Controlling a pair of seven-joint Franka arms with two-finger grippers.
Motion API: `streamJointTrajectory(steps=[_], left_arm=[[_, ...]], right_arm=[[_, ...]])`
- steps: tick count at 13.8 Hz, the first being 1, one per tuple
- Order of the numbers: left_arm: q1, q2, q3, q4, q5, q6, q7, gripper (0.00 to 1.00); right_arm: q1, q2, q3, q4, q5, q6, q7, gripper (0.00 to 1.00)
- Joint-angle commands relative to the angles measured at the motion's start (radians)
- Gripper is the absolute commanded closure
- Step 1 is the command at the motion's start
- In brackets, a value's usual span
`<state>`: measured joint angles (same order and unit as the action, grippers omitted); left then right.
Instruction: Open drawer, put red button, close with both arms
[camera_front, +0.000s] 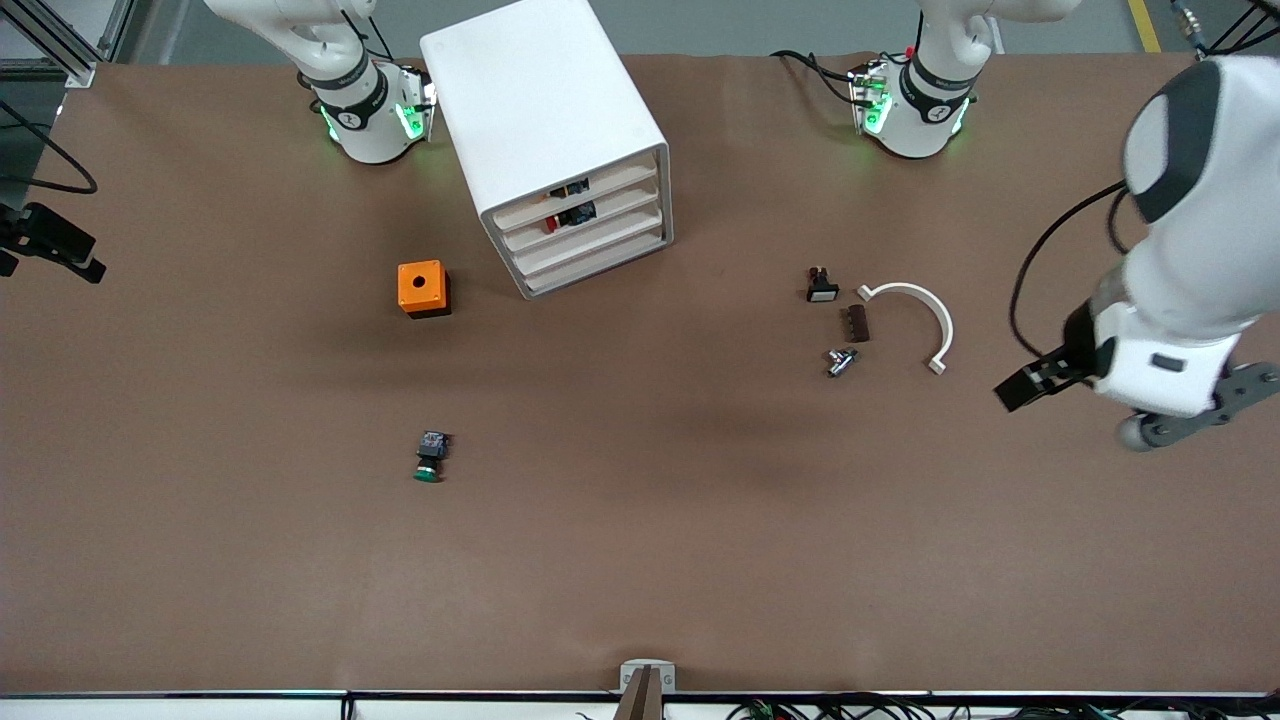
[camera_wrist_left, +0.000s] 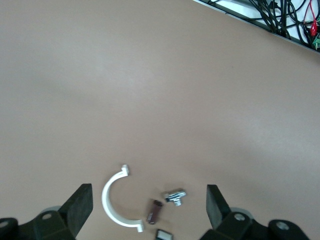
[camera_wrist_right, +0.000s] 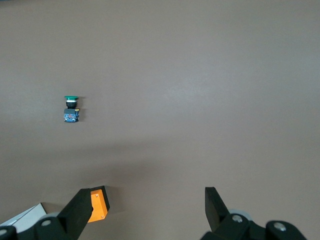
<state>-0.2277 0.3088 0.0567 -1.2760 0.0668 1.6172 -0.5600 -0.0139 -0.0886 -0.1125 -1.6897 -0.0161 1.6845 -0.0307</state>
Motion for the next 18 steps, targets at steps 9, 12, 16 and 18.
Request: streamJointTrajectory(steps=[9, 12, 16, 18], left_arm=[[0.274, -0.368, -0.167, -0.333, -0.002, -0.036, 0.339, 0.0], [0.269, -0.428, -0.187, -0.397, -0.009, -0.036, 0.339, 0.0], [0.266, -0.438, -0.204, -0.401, -0.055, -0.045, 0.367, 0.0], [0.269, -0.427, -0.202, -0.387, -0.055, -0.062, 0.423, 0.0]], right_arm=[[-0.018, -0.028, 0.011, -0.024, -0.004, -0.006, -0.015, 0.0], [-0.021, -0.028, 0.011, -0.024, -0.002, -0.006, -0.015, 0.0], [-0.034, -0.03, 0.011, -0.025, -0.002, -0.006, -0.015, 0.0], [-0.032, -0.03, 0.013, -0.025, -0.002, -0.008, -0.014, 0.0]])
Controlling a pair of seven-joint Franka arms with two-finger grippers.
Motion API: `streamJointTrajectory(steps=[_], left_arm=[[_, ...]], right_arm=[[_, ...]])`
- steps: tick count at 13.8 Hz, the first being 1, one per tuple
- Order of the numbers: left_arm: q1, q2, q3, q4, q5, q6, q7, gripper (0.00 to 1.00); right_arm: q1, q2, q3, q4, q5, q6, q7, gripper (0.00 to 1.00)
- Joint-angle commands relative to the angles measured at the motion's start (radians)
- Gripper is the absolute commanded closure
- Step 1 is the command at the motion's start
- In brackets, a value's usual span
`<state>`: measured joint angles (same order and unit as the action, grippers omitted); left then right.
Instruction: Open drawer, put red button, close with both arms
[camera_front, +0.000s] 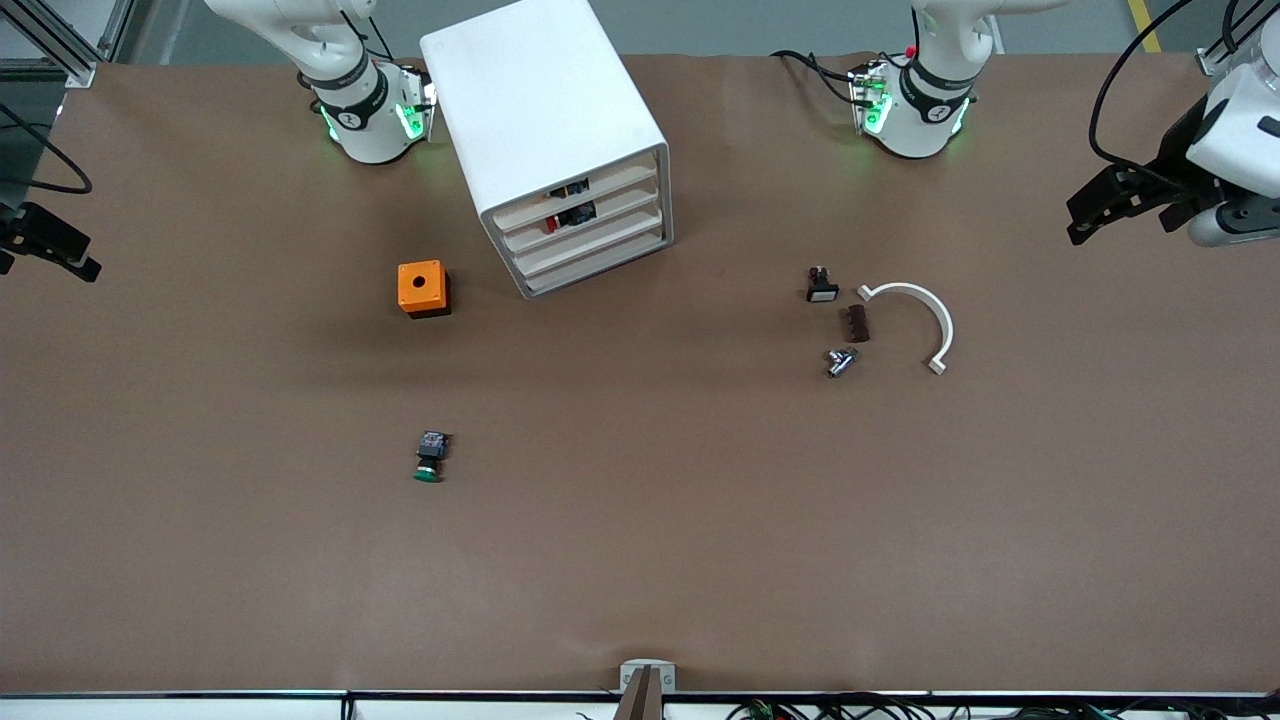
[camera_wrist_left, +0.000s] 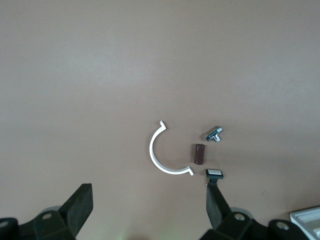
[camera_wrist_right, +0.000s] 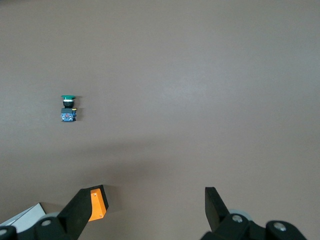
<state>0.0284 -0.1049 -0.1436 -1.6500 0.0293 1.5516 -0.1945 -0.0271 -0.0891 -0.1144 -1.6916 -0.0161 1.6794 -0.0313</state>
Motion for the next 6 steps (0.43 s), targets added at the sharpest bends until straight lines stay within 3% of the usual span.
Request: streamJointTrajectory(steps=[1, 6], left_arm=[[0.015, -0.012, -0.002, -0.008, -0.017, 0.001, 0.081, 0.0], [0.016, 0.004, -0.001, 0.021, -0.012, -0.011, 0.089, 0.0]], right_arm=[[-0.017, -0.029, 0.015, -0.023, -0.002, -0.006, -0.013, 0.0], [-0.019, -0.035, 0.016, -0.004, -0.004, -0.023, -0.012, 0.0]])
